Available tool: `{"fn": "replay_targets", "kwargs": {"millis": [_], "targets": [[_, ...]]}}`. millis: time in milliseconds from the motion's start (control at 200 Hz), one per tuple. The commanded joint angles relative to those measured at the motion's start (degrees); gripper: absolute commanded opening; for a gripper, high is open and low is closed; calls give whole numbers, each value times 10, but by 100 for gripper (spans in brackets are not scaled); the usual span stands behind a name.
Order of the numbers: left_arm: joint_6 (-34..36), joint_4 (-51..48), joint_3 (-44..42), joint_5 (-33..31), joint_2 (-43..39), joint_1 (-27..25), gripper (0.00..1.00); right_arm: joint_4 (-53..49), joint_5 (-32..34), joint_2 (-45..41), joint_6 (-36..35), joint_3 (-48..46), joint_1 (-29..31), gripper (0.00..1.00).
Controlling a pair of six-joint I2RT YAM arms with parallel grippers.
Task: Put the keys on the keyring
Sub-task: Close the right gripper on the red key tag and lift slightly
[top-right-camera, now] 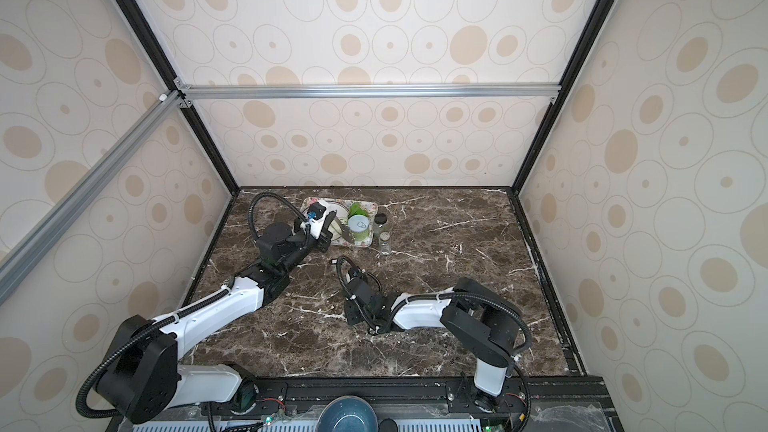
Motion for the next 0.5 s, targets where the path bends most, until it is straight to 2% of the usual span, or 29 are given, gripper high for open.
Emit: {"fn": "replay_targets", "kwargs": {"millis": [0, 170, 495], "targets": [[-1, 26, 4, 1, -16, 1, 0, -8, 15, 1, 11, 2, -4, 40], [-1, 28, 1, 1, -20, 2, 0, 0, -3, 29, 16, 16, -4, 45], [1, 28, -2, -1, -25, 2, 0, 80, -83, 60, 52, 20, 0, 47]]}}
